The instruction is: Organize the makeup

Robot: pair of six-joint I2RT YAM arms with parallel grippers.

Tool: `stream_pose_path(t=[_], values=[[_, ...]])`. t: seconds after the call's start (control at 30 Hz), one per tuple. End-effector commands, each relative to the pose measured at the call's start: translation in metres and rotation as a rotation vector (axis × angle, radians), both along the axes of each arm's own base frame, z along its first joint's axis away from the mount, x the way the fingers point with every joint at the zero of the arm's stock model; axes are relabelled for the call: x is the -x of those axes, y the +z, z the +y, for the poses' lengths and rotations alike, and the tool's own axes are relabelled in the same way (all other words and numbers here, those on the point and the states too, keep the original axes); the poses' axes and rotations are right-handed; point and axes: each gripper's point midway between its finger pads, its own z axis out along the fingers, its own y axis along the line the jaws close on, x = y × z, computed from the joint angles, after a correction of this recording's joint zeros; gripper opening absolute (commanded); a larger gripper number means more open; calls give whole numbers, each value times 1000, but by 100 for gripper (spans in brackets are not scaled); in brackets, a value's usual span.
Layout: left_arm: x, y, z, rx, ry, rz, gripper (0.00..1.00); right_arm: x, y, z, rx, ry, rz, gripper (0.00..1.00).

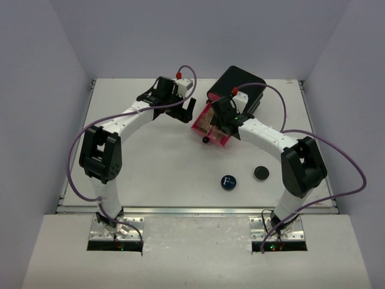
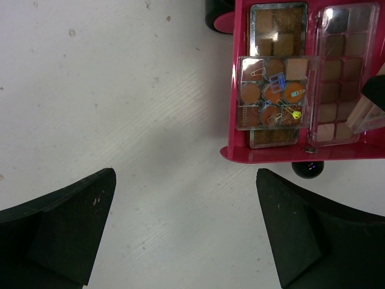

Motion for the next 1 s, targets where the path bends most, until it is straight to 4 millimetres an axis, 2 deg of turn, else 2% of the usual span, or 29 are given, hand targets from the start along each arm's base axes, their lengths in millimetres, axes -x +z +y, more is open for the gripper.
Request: stream_pose_path(t=[0.0,0.17,0.63,0.77,0.87,0.97], values=[[-11,21,-4,43,-1,-50,100,-9,15,6,-29,-22,-38,64],[-11,25,-5,49,-5,-57,100,-10,16,7,-34,-25,-35,74],[-11,28,-5,48,-6,-62,100,-12,18,13,-50,-12,-34,81],[-9,32,-5,52,-10,-65,100,-11,27,14,-55,12,-49,80],[-6,40,-7,66,-21,-73,98,-10,41,16,-58,54,-75,79],[1,56,-9,72,-38,-100,88,-3,60,23,-69,156,-99,79]])
